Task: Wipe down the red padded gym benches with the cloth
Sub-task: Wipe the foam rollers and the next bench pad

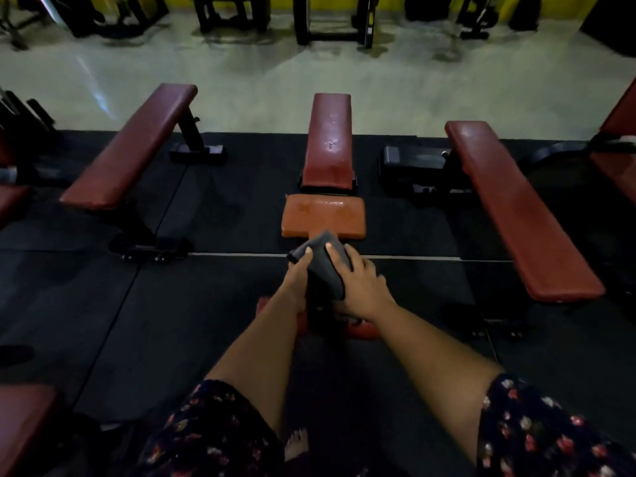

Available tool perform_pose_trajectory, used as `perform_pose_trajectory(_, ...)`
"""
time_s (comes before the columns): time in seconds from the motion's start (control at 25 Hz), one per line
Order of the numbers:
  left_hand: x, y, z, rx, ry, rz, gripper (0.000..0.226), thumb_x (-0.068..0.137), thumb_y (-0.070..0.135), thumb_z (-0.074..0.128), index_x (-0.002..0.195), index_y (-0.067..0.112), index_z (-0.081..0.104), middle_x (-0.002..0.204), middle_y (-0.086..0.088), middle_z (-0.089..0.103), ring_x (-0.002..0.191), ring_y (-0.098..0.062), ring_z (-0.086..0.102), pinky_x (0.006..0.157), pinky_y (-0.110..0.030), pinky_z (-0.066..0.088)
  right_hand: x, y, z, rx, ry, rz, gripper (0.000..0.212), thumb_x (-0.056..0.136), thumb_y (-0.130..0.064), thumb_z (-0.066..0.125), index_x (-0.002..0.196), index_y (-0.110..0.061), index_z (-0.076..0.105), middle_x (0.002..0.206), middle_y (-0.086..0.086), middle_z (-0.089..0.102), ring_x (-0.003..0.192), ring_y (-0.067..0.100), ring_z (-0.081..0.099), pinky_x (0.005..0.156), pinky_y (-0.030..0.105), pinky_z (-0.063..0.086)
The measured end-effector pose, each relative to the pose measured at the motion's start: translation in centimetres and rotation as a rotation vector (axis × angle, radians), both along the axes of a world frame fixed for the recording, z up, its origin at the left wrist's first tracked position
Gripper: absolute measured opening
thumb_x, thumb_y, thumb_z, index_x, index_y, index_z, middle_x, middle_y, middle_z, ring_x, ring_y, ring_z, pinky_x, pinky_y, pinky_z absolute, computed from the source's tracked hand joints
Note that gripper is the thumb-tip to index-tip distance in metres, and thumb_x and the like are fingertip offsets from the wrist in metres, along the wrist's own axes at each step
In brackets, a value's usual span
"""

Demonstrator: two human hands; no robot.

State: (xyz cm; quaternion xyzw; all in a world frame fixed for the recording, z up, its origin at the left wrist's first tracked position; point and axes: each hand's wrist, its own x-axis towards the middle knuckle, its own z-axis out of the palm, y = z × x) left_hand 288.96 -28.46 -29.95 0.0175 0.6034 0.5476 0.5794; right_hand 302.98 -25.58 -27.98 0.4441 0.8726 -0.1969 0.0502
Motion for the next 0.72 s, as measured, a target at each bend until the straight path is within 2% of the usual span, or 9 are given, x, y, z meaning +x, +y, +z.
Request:
perform_pose_trajectory(0.08,-0.8,0.5,-2.4,-0.017,-0.127,-0.058,0.063,0.094,0.050,0.055,0.143,0.012,0.042,0.140,-0.017,0.049,0.127,-0.034,0.051,0.081,-0.043,0.049,-0.9,-0.5,-2.7,-0.018,0.001,-0.071,0.112,0.078,-0.061,0.066,0.144,-0.050,-0.024,0.161,-0.003,-0.014,0.142,0.036,0.016,0.106,0.058,0.034)
perform_pose_trajectory(0.12,-0.7,0.7,-4.0,0.019,-0.214,-0.075,0.062,0.094,0.048,0.054,0.142,0.010,0.043,0.143,-0.016,0.048,0.131,-0.032,0.049,0.084,-0.042,0.049,-0.7,-0.9,-4.3,-0.029,0.017,-0.111,0.111,0.081,-0.057,0.065,0.142,-0.052,-0.028,0.161,-0.001,-0.014,0.139,0.036,0.022,0.103,0.054,0.039)
perform_pose_trajectory(0.2,0.4,1.1,-6.4,-0.003,-0.283,-0.130,0.047,0.101,0.043,0.048,0.138,0.013,0.047,0.137,-0.014,0.053,0.130,-0.031,0.050,0.094,-0.043,0.048,0.2,-1.5,-7.6,-0.011,0.070,-0.167,0.109,0.086,-0.041,0.064,0.135,-0.053,-0.033,0.161,0.004,-0.010,0.135,0.036,0.031,0.099,0.047,0.045)
perform_pose_trajectory(0.28,1.1,1.9,-8.7,-0.055,-0.214,-0.233,0.050,0.100,0.045,0.049,0.144,0.022,0.040,0.142,-0.010,0.049,0.130,-0.034,0.050,0.099,-0.046,0.048,1.0,-1.8,-10.4,-0.018,0.096,-0.259,0.107,0.088,-0.033,0.062,0.135,-0.052,-0.033,0.160,0.006,-0.006,0.137,0.034,0.031,0.096,0.044,0.048)
perform_pose_trajectory(0.4,1.6,2.6,-13.8,-0.091,0.161,-0.496,0.049,0.100,0.051,0.046,0.142,0.027,0.041,0.137,-0.002,0.052,0.123,-0.027,0.054,0.102,-0.041,0.047,2.3,-1.7,-15.3,0.011,0.016,-0.394,0.101,0.089,-0.039,0.062,0.140,-0.046,-0.024,0.161,0.007,0.003,0.130,0.034,0.041,0.089,0.045,0.051)
perform_pose_trajectory(0.52,0.1,2.9,-19.9,-0.135,0.542,-0.570,0.045,0.103,0.039,0.044,0.146,0.025,0.040,0.139,-0.005,0.054,0.123,-0.025,0.054,0.105,-0.038,0.044,3.8,0.2,-21.0,0.020,-0.028,-0.491,0.098,0.086,-0.041,0.066,0.148,-0.043,-0.011,0.159,0.011,0.015,0.123,0.040,0.046,0.082,0.048,0.052)
perform_pose_trajectory(0.64,-2.0,3.1,-26.0,-0.202,1.102,-0.821,0.053,0.102,0.032,0.043,0.153,0.024,0.027,0.142,-0.003,0.051,0.126,-0.025,0.051,0.102,-0.040,0.043,5.1,1.6,-28.1,0.017,-0.158,-0.548,0.087,0.090,-0.038,0.061,0.149,-0.048,-0.002,0.160,0.013,0.012,0.121,0.039,0.045,0.079,0.044,0.054)
perform_pose_trajectory(0.72,-2.8,3.3,-31.6,-0.232,1.402,-1.045,0.061,0.102,0.030,0.040,0.157,0.020,0.016,0.152,-0.004,0.040,0.139,-0.023,0.039,0.112,-0.037,0.032,5.5,2.2,-33.1,0.052,-0.179,-0.516,0.090,0.086,-0.031,0.066,0.146,-0.048,0.002,0.157,0.016,0.022,0.105,0.036,0.052,0.067,0.041,0.054)
